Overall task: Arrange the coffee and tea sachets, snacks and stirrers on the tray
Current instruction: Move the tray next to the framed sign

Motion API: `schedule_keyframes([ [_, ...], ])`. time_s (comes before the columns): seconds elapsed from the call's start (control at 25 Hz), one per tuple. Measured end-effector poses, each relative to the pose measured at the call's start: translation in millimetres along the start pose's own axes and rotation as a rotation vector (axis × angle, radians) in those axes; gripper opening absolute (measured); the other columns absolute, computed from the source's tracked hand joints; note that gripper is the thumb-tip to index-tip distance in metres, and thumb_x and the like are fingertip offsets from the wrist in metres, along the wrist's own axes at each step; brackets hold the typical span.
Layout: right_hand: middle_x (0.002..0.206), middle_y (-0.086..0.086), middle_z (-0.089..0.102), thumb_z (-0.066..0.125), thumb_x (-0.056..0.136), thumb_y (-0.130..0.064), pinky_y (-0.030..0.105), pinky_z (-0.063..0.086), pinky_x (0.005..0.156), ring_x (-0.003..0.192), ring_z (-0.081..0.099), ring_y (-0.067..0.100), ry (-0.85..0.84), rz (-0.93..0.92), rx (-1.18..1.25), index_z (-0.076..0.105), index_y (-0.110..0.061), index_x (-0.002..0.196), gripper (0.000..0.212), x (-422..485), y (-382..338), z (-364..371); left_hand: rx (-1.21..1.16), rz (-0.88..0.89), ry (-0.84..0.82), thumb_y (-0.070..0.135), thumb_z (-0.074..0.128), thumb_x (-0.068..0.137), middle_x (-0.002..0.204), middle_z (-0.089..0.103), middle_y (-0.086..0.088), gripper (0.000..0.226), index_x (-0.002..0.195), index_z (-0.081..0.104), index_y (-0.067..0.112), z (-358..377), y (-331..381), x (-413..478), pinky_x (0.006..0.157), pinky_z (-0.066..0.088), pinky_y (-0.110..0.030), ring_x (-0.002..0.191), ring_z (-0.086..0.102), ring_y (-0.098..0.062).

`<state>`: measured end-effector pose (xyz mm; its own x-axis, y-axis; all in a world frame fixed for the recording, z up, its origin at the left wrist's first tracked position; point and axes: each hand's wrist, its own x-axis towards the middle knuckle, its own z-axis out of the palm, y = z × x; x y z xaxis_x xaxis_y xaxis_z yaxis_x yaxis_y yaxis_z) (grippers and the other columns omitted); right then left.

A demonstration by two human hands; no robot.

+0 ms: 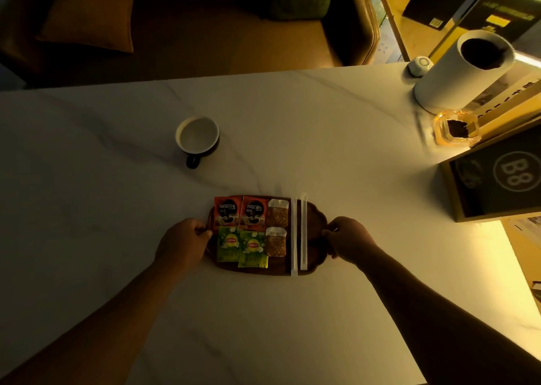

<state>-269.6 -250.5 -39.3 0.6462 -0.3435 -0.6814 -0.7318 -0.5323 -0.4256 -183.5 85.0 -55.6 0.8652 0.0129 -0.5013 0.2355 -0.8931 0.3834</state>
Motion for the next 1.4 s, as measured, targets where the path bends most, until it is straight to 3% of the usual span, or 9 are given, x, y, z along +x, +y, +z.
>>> schedule_keyframes([
  [0.44,0.076,0.004,0.075,0.065,0.097,-0.024,0.019,0.053,0.049,0.06,0.073,0.012,0.04,0.1,0.28,0.065,-0.017,0.096,0.007,-25,87,-58,0.068,0.22,-0.005,0.028,0.065,0.092,0.106,0.071,-0.013,0.028,0.113,0.068,0.01,18,119,10,0.072,0.044,-0.032,0.09,0.063,-0.026],
  [1.08,0.071,0.008,0.078,0.068,0.095,-0.017,0.03,0.062,0.055,0.065,0.077,0.021,0.063,0.353,0.75,0.069,-0.006,0.092,0.011,-52,227,-105,0.291,0.542,-0.098,0.028,0.061,0.094,0.118,0.068,-0.015,0.032,0.121,0.064,0.01,122,333,15,0.075,0.042,-0.033,0.105,0.063,-0.033],
  [1.4,0.073,0.01,0.079,0.064,0.097,-0.014,0.036,0.064,0.062,0.071,0.078,0.026,-0.01,0.393,0.922,0.072,-0.003,0.088,0.016,-61,259,-105,0.369,0.633,-0.149,0.027,0.059,0.095,0.12,0.068,-0.011,0.029,0.12,0.065,0.014,164,389,12,0.075,0.043,-0.033,0.106,0.063,-0.029],
])
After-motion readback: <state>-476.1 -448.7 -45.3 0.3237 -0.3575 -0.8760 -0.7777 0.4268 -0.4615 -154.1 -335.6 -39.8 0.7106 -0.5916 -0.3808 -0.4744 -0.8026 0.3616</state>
